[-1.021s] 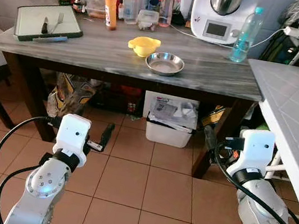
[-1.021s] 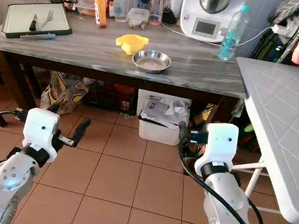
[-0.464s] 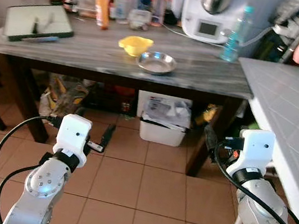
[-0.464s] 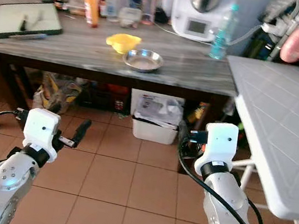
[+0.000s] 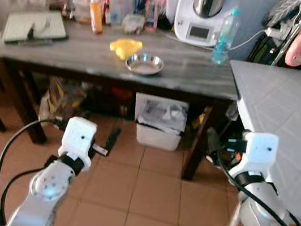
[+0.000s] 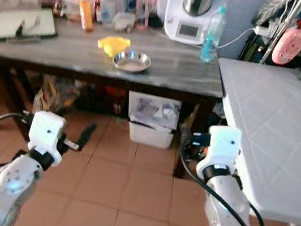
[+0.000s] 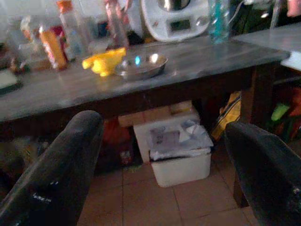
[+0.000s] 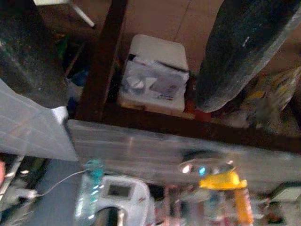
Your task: Setting the table
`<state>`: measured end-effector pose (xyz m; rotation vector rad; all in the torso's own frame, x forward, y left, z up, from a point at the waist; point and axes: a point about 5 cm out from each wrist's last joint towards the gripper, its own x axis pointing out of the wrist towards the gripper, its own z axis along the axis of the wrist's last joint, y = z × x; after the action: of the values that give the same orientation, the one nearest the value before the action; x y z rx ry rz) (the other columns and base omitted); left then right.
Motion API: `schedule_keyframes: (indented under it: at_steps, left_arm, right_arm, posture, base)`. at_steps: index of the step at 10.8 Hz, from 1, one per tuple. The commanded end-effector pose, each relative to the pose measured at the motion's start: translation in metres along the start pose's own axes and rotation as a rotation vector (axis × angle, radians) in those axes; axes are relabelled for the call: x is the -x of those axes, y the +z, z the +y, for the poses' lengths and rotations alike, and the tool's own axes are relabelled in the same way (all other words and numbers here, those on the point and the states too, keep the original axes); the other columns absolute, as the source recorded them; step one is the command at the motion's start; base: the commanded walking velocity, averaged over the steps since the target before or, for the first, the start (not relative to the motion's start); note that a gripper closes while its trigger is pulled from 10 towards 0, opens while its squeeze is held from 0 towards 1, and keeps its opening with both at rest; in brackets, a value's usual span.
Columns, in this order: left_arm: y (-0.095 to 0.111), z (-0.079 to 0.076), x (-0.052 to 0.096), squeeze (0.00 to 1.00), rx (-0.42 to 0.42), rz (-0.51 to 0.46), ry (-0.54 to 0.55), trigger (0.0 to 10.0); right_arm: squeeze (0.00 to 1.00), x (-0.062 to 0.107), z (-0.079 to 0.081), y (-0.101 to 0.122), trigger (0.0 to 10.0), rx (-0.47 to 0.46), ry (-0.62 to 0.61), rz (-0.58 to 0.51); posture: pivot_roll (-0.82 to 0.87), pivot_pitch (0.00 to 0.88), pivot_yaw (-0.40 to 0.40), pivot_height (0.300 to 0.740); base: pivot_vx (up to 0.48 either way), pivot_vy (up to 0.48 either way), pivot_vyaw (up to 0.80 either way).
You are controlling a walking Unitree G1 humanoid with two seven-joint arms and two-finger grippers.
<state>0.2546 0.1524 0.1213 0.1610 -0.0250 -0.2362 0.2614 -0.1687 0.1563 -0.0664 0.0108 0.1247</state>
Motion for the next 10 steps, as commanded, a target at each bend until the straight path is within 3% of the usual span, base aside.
schedule_keyframes:
  at_steps: [1,9,10]
  left_arm:
    - [-0.0004,0.0009,-0.0009,0.00,-0.003,0.002,-0.001,10.0]
    - [-0.0029,-0.0027,-0.0046,0.00,0.014,0.003,-0.014,10.0]
    - [-0.0030,-0.0025,-0.0050,0.00,0.013,0.003,-0.015,10.0]
  right_arm:
    - [0.00,-0.0020,0.0008,0.0037,10.0,0.000,-0.005,-0.014]
    - [0.00,-0.0029,-0.0002,0.0041,10.0,-0.001,-0.024,-0.013]
    - [0.00,-0.0033,-0.0001,0.0039,10.0,-0.001,-0.025,-0.011]
  posture:
    - [0.02,0.009,0.030,0.740]
    - [0.01,0.014,0.034,0.740]
    - [0.01,0.014,0.035,0.740]
  base:
    - [0.000,-0.368,0.00]
    - [0.000,-0.368,0.00]
    - [0.000,-0.371,-0.56]
